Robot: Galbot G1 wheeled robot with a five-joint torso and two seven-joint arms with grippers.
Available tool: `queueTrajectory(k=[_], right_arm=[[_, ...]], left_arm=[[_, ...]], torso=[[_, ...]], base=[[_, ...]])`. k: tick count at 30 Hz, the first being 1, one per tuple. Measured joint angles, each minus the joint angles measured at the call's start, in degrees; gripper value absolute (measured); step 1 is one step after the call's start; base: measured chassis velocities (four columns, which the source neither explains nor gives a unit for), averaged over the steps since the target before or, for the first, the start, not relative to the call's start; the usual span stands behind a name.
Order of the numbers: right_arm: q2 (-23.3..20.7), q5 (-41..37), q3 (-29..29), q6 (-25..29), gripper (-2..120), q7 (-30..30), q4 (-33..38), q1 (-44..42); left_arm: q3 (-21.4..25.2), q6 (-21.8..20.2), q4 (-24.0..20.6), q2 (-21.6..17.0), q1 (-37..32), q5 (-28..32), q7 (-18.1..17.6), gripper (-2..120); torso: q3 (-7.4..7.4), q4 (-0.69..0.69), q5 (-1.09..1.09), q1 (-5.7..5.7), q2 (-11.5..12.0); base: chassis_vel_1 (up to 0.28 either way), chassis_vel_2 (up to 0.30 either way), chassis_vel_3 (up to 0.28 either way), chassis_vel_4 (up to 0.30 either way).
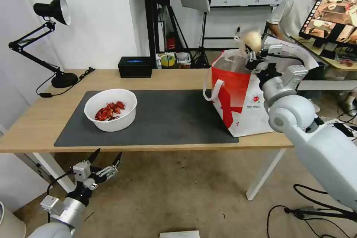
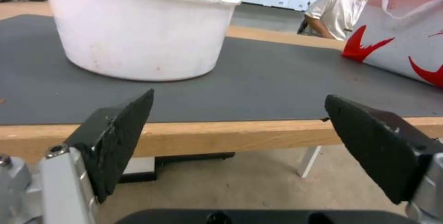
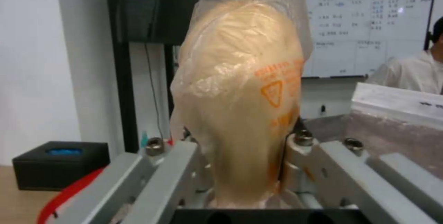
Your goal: Pick up the trash from the table and place it into the takeout bag.
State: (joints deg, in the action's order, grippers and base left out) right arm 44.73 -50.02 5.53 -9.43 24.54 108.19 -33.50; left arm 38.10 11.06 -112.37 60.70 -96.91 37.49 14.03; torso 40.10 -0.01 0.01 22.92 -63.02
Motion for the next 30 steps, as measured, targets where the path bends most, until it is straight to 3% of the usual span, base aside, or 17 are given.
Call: queueTrajectory(k=[5,8,9,10,13,15,17,21,30], right_arm=[[-0.1,0.0,0.5,-1.1,44,0.9,-0.3,-0.2],[-0.1,-0.2,0.5,-1.3,50,1.1,-0.3,-0.2],[-0.1,-0.2,0.5,-1.5,59,1.3,-0.4,-0.2],[-0.1,-0.2,0.5,-1.5,59,1.3,-0.4,-0.2],[-0.2,-0.3,0.5,-1.7,74,1.5,-0.5,-0.2],[-0.3,-0.3,0.5,-1.8,77,1.6,-0.5,-0.2],[-0.3,-0.3,0.5,-2.0,89,1.7,-0.6,-0.2],[-0.3,-0.4,0.3,-2.1,98,1.7,-0.8,-0.1],[-0.4,-0.4,0.2,-2.4,100,1.7,-1.1,0.6]], left_arm=[[-0.1,-0.1,0.2,-0.2,0.0,0.1,1.2,100],[-0.2,-0.1,0.3,-0.2,0.2,0.1,1.2,100],[-0.2,-0.1,0.4,-0.2,0.3,0.1,1.2,100],[-0.2,-0.1,0.4,-0.2,0.3,0.1,1.2,100],[-0.4,-0.1,0.5,-0.3,0.7,0.1,1.2,100],[-0.4,-0.1,0.5,-0.3,0.8,0.1,1.2,100],[-0.5,-0.1,0.6,-0.3,0.8,0.1,1.1,100],[-0.6,-0.1,0.7,-0.2,0.9,0.2,1.1,100],[-0.6,-0.1,0.7,-1.1,1.6,0.5,1.0,100]], torso=[[0.00,0.01,-0.01,0.00,0.0],[0.00,0.01,-0.02,0.00,0.0],[0.00,0.01,-0.01,0.00,0.0],[0.00,0.01,-0.01,0.00,0.0],[0.00,0.01,-0.01,0.00,0.0],[0.00,0.00,-0.01,0.00,0.0],[0.00,0.01,-0.01,0.00,0.0],[0.00,0.01,-0.01,0.00,0.0],[0.00,0.01,-0.01,0.00,0.0]], base=[[0.000,0.000,0.000,0.000],[0.000,0.000,0.000,0.000],[0.000,0.000,0.000,0.000],[0.000,0.000,0.000,0.000],[0.000,0.000,0.000,0.000],[0.000,0.000,0.000,0.000],[0.000,0.000,0.000,0.000],[0.000,0.000,0.000,0.000],[0.000,0.000,0.000,0.000]])
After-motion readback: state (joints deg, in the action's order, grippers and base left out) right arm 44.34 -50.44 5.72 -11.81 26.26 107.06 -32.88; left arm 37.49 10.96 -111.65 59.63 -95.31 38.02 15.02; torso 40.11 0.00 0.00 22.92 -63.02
